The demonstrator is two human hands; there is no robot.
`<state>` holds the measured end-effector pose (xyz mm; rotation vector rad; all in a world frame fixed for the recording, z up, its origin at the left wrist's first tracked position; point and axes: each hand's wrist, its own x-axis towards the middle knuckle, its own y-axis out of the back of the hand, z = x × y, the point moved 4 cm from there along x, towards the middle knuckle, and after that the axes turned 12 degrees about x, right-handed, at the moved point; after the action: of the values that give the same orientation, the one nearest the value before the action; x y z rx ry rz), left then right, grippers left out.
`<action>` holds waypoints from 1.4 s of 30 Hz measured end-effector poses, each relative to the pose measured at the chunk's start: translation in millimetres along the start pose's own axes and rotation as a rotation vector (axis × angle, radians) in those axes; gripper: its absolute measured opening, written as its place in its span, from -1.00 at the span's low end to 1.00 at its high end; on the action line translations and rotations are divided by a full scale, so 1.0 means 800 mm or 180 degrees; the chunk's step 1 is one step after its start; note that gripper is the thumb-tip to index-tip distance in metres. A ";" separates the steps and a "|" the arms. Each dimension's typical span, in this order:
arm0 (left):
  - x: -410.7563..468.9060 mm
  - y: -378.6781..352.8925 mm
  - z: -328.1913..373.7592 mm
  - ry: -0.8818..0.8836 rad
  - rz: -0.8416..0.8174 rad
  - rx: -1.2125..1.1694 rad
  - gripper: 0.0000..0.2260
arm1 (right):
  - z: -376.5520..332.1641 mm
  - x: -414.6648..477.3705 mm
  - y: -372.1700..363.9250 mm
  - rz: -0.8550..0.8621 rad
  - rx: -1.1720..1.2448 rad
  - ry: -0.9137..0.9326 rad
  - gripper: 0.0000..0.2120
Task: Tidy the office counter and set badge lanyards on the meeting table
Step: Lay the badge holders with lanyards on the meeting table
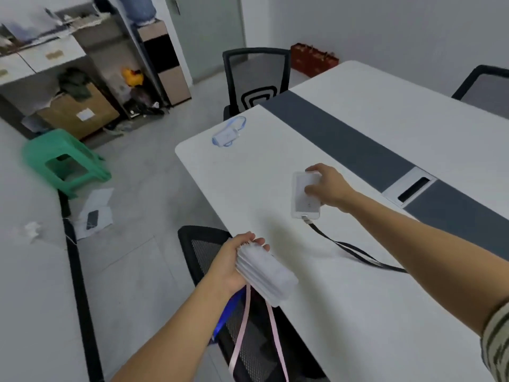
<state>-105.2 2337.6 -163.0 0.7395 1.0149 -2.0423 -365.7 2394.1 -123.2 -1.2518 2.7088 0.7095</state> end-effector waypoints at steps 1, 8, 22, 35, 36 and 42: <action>-0.019 0.016 0.002 -0.0065 -0.0029 -0.0055 -0.91 | -0.022 -0.015 -0.017 0.0034 -0.0024 0.0102 -0.59; -0.160 0.136 0.001 -0.0447 0.0059 -0.0253 -0.73 | -0.172 -0.141 -0.144 -0.0122 0.0623 0.0619 -0.85; -0.299 0.333 0.021 -0.1277 0.0207 -0.0747 -0.84 | -0.307 -0.311 -0.394 -0.1374 0.0920 0.0638 -0.70; -0.213 0.445 0.167 -0.1101 0.0388 -0.0864 -0.92 | -0.371 -0.154 -0.531 -0.1819 0.1282 0.0119 -0.84; -0.207 0.450 0.183 -0.1132 0.0352 -0.0837 -0.91 | -0.385 -0.141 -0.541 -0.1871 0.1317 0.0115 -0.84; -0.195 0.468 0.283 -0.1507 0.0223 -0.0764 -0.78 | -0.456 -0.085 -0.600 -0.2124 0.1399 0.0116 -0.83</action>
<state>246.5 2044.6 -84.6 0.1498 0.9157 -1.8662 78.2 2013.1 37.5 -1.8596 2.0634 0.0137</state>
